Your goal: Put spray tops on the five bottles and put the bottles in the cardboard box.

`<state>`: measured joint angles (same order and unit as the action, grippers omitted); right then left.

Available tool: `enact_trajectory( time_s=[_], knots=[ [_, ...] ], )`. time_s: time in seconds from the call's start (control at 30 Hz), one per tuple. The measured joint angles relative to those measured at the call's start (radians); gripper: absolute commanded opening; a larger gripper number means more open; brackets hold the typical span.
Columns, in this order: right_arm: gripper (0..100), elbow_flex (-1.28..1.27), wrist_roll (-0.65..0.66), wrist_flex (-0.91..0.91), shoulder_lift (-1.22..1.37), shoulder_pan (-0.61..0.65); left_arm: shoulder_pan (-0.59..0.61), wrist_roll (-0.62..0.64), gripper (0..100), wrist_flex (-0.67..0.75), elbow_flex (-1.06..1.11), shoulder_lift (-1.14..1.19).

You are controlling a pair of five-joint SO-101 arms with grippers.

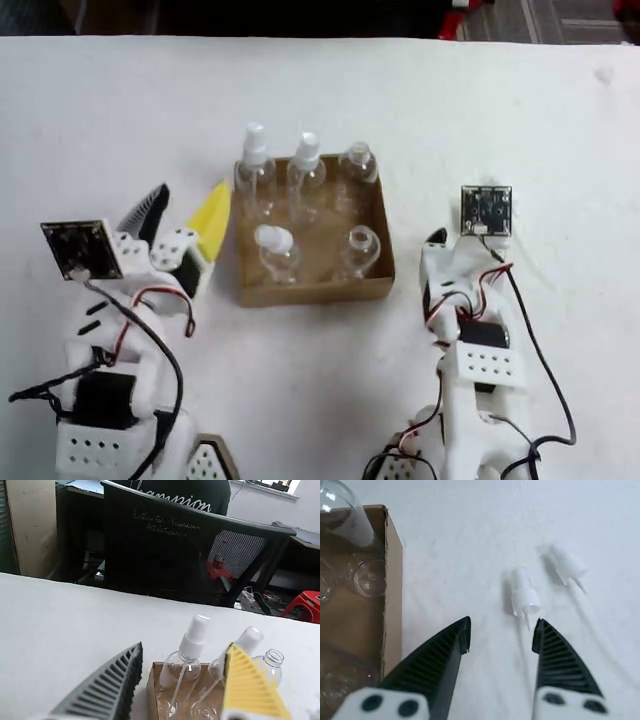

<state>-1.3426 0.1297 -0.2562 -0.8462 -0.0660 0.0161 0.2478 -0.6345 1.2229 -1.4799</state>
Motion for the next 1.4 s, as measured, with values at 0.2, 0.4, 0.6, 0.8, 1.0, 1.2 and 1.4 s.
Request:
enact_trajectory(
  time_s=[0.2, 0.4, 0.6, 0.8, 1.0, 1.2, 1.4],
  knots=[
    [18.3, 0.005, 0.000, -0.018, 0.000, 0.000, -0.041, -0.178, 5, -0.091, -0.106, 0.146],
    [18.3, 0.005, 0.000, -0.018, 0.000, 0.002, -0.052, -0.334, 7, -0.302, -0.258, 0.183],
    [18.3, 0.005, 0.000, -0.018, 0.000, 0.005, -0.198, -0.446, 2, -0.394, -0.282, 0.192],
    [18.3, 0.005, 0.000, -0.018, 0.000, 0.014, -0.338, -0.535, 2, -0.520, -0.353, 0.235],
    [18.3, 0.005, 0.000, -0.018, 0.000, 0.014, -0.334, -0.537, 2, -0.511, -0.445, 0.551],
    [18.3, 0.005, 0.000, -0.018, 0.000, 0.015, -0.333, -0.522, 2, -0.514, -0.491, 0.678],
    [18.3, 0.005, 0.000, -0.018, 0.000, 0.015, -0.327, -0.517, 2, -0.489, -0.491, 0.675]
  ],
)
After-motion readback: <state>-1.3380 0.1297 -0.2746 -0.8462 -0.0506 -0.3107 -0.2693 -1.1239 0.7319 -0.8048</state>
